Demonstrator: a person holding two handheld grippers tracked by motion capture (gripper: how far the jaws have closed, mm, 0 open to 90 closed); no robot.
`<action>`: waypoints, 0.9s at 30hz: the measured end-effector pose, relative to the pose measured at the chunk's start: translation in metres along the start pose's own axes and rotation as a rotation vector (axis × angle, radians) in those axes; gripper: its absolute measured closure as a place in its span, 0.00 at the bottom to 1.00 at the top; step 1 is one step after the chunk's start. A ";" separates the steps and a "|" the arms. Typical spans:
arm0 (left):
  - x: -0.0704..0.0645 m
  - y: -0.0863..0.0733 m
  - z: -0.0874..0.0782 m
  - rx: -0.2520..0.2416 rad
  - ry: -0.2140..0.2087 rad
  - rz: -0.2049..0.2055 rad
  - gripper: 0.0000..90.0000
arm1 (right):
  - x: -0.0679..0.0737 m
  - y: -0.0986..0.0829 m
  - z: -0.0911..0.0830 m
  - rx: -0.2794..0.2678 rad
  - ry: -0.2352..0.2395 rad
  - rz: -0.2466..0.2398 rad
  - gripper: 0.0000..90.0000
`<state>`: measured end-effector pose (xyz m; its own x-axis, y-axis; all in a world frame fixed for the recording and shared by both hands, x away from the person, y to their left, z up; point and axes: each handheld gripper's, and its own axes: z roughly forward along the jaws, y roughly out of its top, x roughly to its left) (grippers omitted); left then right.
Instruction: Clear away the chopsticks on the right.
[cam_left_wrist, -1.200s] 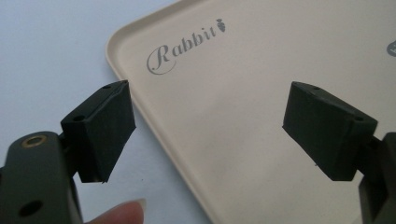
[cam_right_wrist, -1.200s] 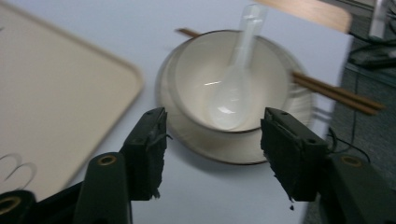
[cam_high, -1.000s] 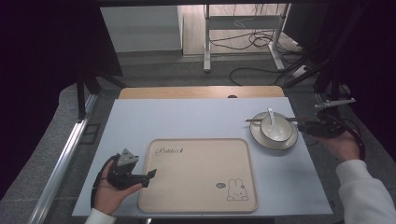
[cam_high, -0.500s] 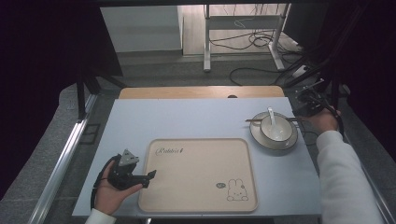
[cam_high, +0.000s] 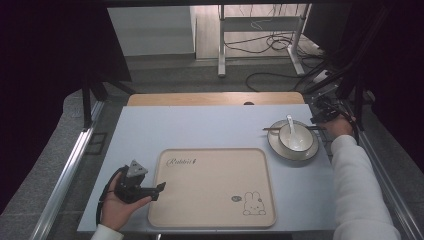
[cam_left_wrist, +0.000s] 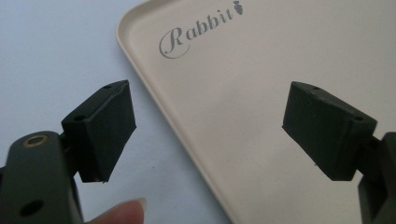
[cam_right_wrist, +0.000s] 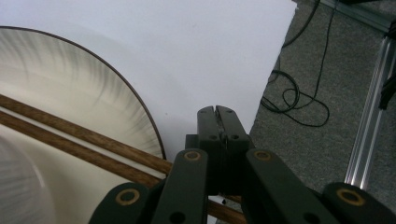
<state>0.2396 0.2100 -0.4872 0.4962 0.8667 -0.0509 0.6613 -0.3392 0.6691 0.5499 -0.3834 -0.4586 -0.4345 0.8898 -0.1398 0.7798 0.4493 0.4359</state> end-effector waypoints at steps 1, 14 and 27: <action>0.000 0.000 0.000 0.001 -0.001 0.001 0.19 | 0.000 -0.001 0.001 0.002 0.005 0.003 0.99; 0.000 -0.001 0.000 -0.002 -0.003 -0.005 0.19 | 0.000 -0.026 -0.004 0.052 0.005 -0.014 0.99; -0.002 0.000 -0.001 -0.001 -0.012 0.013 0.19 | 0.003 -0.053 -0.014 0.084 0.047 -0.002 0.99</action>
<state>0.2381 0.2086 -0.4864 0.5117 0.8577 -0.0511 0.6539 -0.3502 0.6707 0.5011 -0.4056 -0.4691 -0.4549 0.8851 -0.0979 0.8134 0.4578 0.3589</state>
